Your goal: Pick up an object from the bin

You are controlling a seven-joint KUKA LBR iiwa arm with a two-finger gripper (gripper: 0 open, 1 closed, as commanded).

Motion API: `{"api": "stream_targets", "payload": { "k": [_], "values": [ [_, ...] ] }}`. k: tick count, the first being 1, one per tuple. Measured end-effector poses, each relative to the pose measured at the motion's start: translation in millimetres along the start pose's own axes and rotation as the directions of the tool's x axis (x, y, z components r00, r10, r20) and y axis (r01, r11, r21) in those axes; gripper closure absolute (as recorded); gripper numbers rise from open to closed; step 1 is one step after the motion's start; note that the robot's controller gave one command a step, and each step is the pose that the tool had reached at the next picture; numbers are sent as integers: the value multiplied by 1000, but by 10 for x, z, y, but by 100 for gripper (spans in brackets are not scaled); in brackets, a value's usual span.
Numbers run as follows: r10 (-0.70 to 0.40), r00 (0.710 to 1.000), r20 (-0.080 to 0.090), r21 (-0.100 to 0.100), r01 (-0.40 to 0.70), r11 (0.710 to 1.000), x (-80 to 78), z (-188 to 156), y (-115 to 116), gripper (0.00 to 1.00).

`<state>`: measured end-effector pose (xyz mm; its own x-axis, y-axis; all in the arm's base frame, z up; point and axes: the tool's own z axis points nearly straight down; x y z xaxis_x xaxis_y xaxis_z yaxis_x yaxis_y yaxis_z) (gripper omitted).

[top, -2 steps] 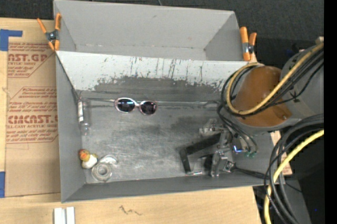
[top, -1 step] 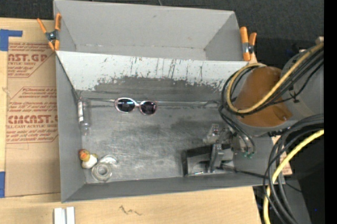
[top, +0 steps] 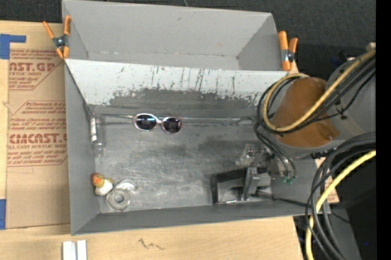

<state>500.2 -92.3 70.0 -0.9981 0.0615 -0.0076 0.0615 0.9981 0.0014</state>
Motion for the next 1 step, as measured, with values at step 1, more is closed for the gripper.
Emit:
{"api": "stream_targets", "payload": {
  "k": [1],
  "values": [
    [0, 1000, -5, 0, 0, 1000, 12, -32, 2, 100]
  ]
}}
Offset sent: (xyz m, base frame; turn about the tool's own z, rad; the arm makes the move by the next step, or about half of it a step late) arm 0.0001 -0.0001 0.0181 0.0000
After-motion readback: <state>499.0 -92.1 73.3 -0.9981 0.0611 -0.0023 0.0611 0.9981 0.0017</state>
